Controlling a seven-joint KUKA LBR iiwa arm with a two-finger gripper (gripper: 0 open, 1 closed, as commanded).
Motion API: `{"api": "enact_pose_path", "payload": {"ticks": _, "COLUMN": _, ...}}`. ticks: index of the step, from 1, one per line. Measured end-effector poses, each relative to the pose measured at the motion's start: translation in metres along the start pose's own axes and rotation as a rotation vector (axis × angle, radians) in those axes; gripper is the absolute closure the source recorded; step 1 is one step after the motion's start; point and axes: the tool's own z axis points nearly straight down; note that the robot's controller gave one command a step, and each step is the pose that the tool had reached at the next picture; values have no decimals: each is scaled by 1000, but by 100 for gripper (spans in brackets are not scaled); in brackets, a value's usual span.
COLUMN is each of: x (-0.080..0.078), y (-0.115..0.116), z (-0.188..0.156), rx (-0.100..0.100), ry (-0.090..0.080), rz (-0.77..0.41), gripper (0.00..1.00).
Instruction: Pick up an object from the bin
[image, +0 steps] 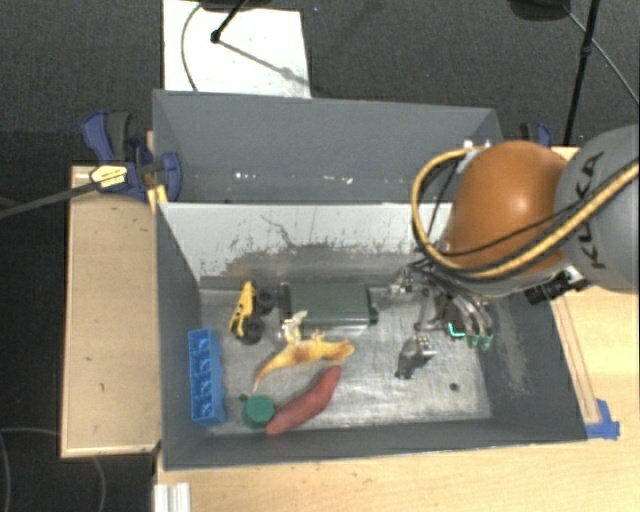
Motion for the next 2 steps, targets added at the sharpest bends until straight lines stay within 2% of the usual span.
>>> {"api": "enact_pose_path", "payload": {"ticks": 1, "x": -2, "y": 0, "z": -4, "rx": 0, "ry": -8, "rz": 1, "gripper": 0}}
{"api": "enact_pose_path", "payload": {"ticks": 2, "x": -16, "y": 35, "z": 49, "rx": 1, "ry": -11, "rz": -125, "gripper": 0}}
